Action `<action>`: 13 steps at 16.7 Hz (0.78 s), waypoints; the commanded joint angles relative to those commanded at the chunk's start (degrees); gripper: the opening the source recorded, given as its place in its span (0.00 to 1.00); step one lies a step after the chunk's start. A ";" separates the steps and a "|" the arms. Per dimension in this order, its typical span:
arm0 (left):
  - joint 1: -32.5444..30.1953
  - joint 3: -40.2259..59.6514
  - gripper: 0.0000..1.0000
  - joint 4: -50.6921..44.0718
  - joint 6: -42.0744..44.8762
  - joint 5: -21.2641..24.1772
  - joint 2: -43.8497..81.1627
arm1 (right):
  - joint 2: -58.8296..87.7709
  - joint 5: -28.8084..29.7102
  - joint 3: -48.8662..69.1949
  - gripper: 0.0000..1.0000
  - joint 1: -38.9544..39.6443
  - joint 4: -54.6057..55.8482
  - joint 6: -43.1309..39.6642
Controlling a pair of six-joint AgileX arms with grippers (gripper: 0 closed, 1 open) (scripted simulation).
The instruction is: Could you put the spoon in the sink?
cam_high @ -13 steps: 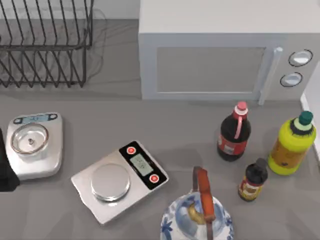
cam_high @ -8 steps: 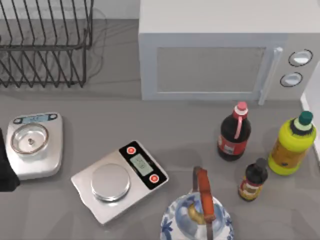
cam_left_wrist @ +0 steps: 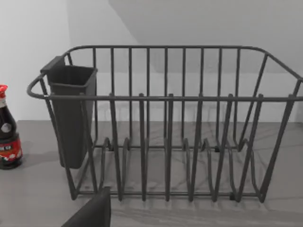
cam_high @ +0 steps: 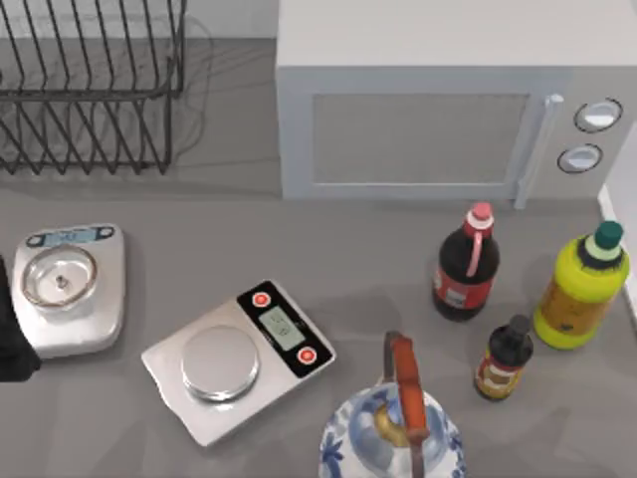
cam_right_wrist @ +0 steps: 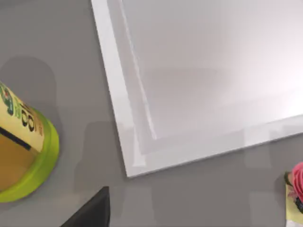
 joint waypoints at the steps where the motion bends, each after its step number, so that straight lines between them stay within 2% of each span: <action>1: 0.00 0.00 1.00 0.00 0.00 0.00 0.00 | 5.41 0.04 2.83 1.00 -0.85 -4.05 1.24; 7: 0.00 0.00 1.00 0.00 0.00 0.00 0.00 | 29.79 0.25 17.88 1.00 -5.27 -23.42 7.63; 13: 0.00 0.00 1.00 0.00 0.00 0.00 0.00 | 37.54 0.20 23.66 1.00 -6.81 -29.68 9.88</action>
